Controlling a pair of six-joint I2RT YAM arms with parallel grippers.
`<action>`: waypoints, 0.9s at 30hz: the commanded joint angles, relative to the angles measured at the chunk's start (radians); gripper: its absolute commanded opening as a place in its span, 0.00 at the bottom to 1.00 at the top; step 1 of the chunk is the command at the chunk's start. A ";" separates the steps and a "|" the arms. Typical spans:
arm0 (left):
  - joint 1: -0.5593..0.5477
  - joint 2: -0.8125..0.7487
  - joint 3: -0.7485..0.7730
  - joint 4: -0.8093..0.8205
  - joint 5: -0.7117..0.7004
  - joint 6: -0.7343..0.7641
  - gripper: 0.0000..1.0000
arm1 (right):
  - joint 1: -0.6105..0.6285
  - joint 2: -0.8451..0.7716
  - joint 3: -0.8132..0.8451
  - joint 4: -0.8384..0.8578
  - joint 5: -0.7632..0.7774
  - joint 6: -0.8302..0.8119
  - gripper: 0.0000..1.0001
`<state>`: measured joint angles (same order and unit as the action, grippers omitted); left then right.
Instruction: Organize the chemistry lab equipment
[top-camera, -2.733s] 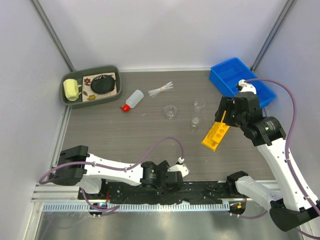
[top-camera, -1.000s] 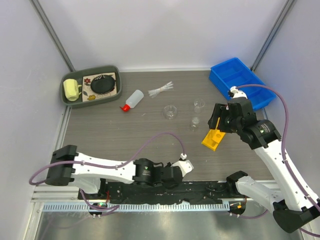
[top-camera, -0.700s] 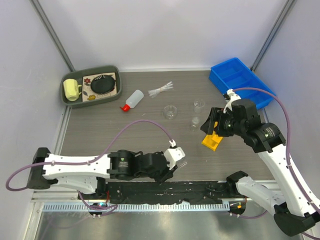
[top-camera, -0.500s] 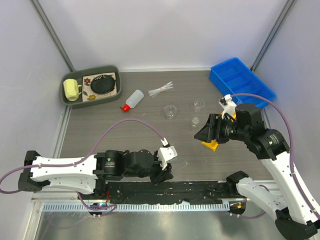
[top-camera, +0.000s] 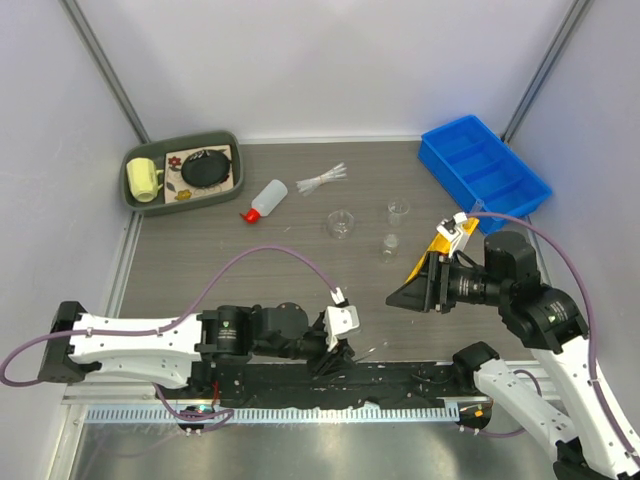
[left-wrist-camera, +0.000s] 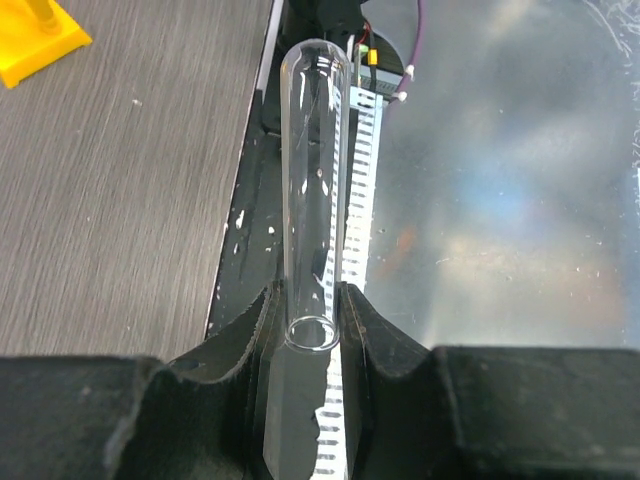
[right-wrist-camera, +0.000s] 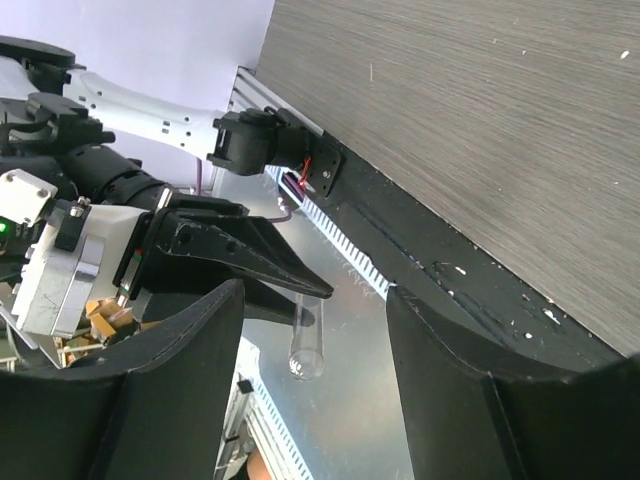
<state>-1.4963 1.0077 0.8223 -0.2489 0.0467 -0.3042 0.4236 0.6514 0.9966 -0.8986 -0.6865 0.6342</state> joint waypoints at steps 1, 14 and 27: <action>0.018 0.041 0.011 0.134 0.042 0.060 0.17 | 0.006 -0.009 -0.006 -0.009 -0.058 0.001 0.64; 0.166 0.186 0.103 0.195 0.202 0.099 0.13 | 0.006 0.036 0.013 -0.079 -0.038 -0.105 0.63; 0.266 0.204 0.115 0.211 0.292 0.106 0.12 | 0.006 0.079 0.008 -0.003 -0.035 -0.096 0.59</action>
<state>-1.2522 1.2049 0.8989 -0.1005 0.2890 -0.2203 0.4240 0.7197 0.9886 -0.9573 -0.7116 0.5442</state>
